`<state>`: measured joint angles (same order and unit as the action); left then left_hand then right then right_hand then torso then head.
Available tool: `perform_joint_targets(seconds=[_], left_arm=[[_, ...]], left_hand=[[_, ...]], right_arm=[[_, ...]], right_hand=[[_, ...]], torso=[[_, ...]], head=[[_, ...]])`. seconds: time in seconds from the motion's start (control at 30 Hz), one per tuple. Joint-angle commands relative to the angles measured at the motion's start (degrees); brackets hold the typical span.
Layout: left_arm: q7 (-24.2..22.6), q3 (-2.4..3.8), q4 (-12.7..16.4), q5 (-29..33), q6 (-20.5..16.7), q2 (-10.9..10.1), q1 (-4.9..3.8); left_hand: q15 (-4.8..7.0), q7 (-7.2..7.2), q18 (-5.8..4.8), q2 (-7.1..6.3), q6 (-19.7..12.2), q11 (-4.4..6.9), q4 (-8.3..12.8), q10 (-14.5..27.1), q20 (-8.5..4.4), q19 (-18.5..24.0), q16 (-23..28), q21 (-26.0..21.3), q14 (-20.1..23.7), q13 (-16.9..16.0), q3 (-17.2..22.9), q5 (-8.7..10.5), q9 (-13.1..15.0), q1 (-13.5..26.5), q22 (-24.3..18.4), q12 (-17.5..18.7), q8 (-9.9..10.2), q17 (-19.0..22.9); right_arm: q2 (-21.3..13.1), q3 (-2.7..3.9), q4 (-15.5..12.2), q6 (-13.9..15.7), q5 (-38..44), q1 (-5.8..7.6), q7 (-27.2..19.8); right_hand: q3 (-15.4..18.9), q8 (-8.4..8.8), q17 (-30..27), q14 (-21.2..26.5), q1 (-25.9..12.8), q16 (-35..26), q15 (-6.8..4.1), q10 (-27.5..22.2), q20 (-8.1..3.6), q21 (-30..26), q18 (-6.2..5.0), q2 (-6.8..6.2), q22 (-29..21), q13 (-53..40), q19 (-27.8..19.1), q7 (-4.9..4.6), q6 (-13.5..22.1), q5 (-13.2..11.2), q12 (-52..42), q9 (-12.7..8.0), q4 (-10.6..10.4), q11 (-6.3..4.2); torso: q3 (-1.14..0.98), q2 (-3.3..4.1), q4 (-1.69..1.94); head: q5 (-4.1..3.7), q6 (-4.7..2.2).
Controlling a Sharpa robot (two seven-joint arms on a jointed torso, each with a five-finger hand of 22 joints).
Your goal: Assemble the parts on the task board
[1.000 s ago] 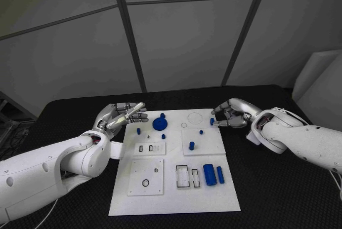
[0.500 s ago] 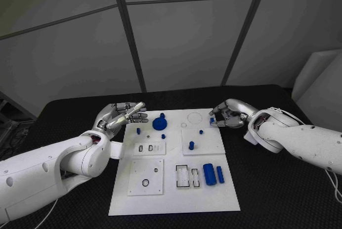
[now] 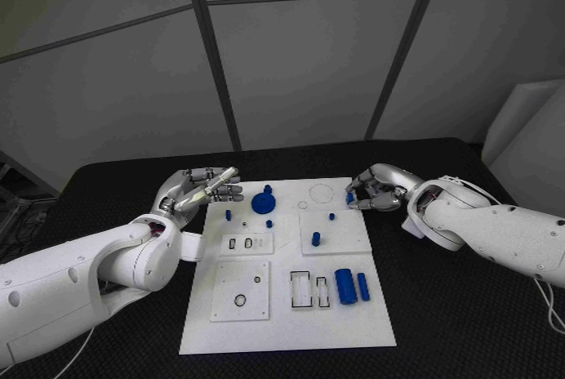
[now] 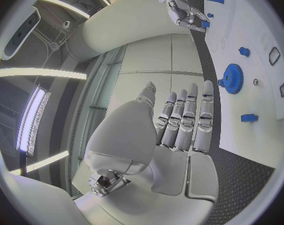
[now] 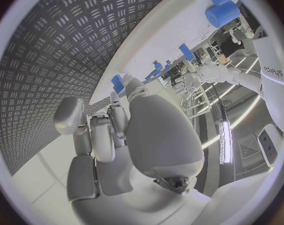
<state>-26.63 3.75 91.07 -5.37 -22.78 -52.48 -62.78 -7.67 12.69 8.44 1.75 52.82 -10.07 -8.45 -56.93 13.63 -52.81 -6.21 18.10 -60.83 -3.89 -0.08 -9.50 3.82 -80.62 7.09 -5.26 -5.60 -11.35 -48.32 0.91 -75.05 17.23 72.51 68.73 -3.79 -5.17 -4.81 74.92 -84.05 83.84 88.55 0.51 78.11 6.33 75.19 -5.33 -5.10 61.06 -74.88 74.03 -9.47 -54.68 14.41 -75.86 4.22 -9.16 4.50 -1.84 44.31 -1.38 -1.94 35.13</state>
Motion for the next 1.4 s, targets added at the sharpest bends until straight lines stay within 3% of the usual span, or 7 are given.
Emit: perform_joint_targets(seconds=[0.03, 0.57, 0.83, 1.03, 1.17, 1.27, 1.4], left_arm=[[-0.3, 0.05, 0.07, -0.34, 0.66, 0.02, -0.06], [-0.28, 0.05, 0.1, -0.34, 0.62, -0.02, -0.06], [-0.27, 0.05, 0.11, -0.34, 0.65, -0.05, -0.06], [-0.27, 0.05, 0.05, -0.34, 0.7, -0.08, -0.06], [-0.23, 0.05, -0.08, -0.34, 0.71, -0.26, -0.06], [-0.22, 0.05, -0.19, -0.34, 0.66, -0.37, -0.06], [-0.24, 0.05, -0.26, -0.34, 0.56, -0.56, -0.06]], left_hand=[[0.0, 0.27, 2.01, 0.29, 0.06, -0.19, 0.28, -0.16, 0.04, -0.25, 0.32, -0.3, 0.26, 0.02, -0.08, 0.16, -0.04, -0.28, -0.06, 0.32, 0.29, -0.07], [0.01, 0.26, 2.02, 0.37, 0.11, -0.18, 0.37, -0.21, 0.03, -0.27, 0.4, -0.33, 0.23, 0.02, 0.0, 0.15, -0.04, -0.34, -0.1, 0.34, 0.32, -0.12], [0.01, 0.26, 2.02, 0.37, 0.11, -0.18, 0.37, -0.21, 0.03, -0.27, 0.4, -0.33, 0.23, 0.02, 0.0, 0.15, -0.04, -0.34, -0.1, 0.34, 0.32, -0.12], [0.01, 0.26, 2.02, 0.4, 0.13, -0.18, 0.4, -0.23, 0.03, -0.28, 0.45, -0.34, 0.22, 0.02, 0.03, 0.16, -0.04, -0.35, -0.11, 0.36, 0.34, -0.15], [0.01, 0.26, 2.02, 0.41, 0.14, -0.18, 0.41, -0.23, 0.03, -0.28, 0.46, -0.35, 0.22, 0.02, 0.03, 0.16, -0.04, -0.34, -0.12, 0.37, 0.35, -0.16], [0.01, 0.26, 2.02, 0.41, 0.14, -0.18, 0.41, -0.23, 0.03, -0.28, 0.46, -0.35, 0.22, 0.02, 0.03, 0.16, -0.04, -0.34, -0.12, 0.37, 0.35, -0.16], [0.01, 0.26, 2.02, 0.41, 0.14, -0.18, 0.41, -0.23, 0.03, -0.28, 0.46, -0.35, 0.22, 0.02, 0.03, 0.16, -0.04, -0.34, -0.12, 0.37, 0.35, -0.16]], right_arm=[[0.23, 0.03, 0.17, -0.77, 0.59, 0.06, 0.59], [0.69, 0.04, 0.38, -0.55, 0.6, -0.01, 0.84], [0.75, 0.04, 0.31, 2.08, 0.67, -0.05, 1.08], [0.53, 0.05, -0.08, 4.53, 0.73, -0.07, 1.31], [0.06, 0.07, -1.94, 5.71, 0.69, -0.07, 1.47], [-0.7, 0.2, -4.56, 6.25, 0.7, -0.04, 2.04], [-1.3, 1.63, -8.99, 6.85, 2.68, 0.03, 3.59]], right_hand=[[-0.05, -0.33, 12.62, -5.37, -0.11, 0.31, -0.36, 0.46, -0.03, 0.0, -0.33, 0.51, 0.06, -0.11, 0.56, 0.06, -0.5, -0.24, -0.43, 0.1, 0.34, -0.11], [-0.31, -2.23, 12.72, -5.4, -0.38, 0.34, -1.05, 1.07, -0.54, 0.1, -0.31, 2.05, 0.29, -0.78, 0.8, 1.17, -4.42, -0.4, -1.04, 0.55, 0.19, -1.01], [-1.39, -3.69, 12.92, -5.45, 0.55, 0.42, -1.88, 1.23, -1.27, 0.21, -0.27, 3.71, 0.52, -0.95, 0.99, 2.32, -6.84, -0.25, -1.11, 0.92, 0.68, -2.01], [-2.89, -4.19, 13.15, -5.5, 1.67, 0.52, -2.35, 1.33, -1.79, 0.38, -0.18, 4.94, 0.89, -0.99, 1.22, 2.76, -7.39, -2.23, -1.03, 1.05, 1.51, -2.46], [-3.2, -4.24, 13.29, -5.54, 1.85, 0.59, -2.39, 1.3, -1.84, 0.47, -0.14, 5.13, 1.06, -0.95, 1.32, 2.79, -7.41, -2.25, -0.97, 1.07, 1.69, -2.49], [-3.27, -4.23, 13.35, -5.55, 1.88, 0.62, -2.4, 1.25, -1.86, 0.52, -0.12, 5.15, 1.16, -0.88, 1.37, 2.78, -7.38, -2.24, -0.9, 1.06, 1.73, -2.5], [-3.62, -4.15, 13.64, -5.62, 2.08, 0.75, -2.39, 1.01, -1.9, 0.54, -0.1, 5.17, 1.22, -0.63, 1.39, 2.69, -7.12, -2.25, -0.6, 1.01, 2.02, -2.44]], torso=[[-0.01, 0.0, -0.02], [0.0, -0.01, 0.02], [-0.02, 0.0, -0.01], [-0.03, -0.03, 0.05], [-0.12, -0.1, -0.18], [0.01, -0.18, -0.2], [0.16, -0.31, -0.23]], head=[[0.01, 0.09], [0.08, 0.2], [0.08, 0.2], [0.23, 0.32], [0.92, 0.44], [1.7, 0.23], [2.36, 0.32]])
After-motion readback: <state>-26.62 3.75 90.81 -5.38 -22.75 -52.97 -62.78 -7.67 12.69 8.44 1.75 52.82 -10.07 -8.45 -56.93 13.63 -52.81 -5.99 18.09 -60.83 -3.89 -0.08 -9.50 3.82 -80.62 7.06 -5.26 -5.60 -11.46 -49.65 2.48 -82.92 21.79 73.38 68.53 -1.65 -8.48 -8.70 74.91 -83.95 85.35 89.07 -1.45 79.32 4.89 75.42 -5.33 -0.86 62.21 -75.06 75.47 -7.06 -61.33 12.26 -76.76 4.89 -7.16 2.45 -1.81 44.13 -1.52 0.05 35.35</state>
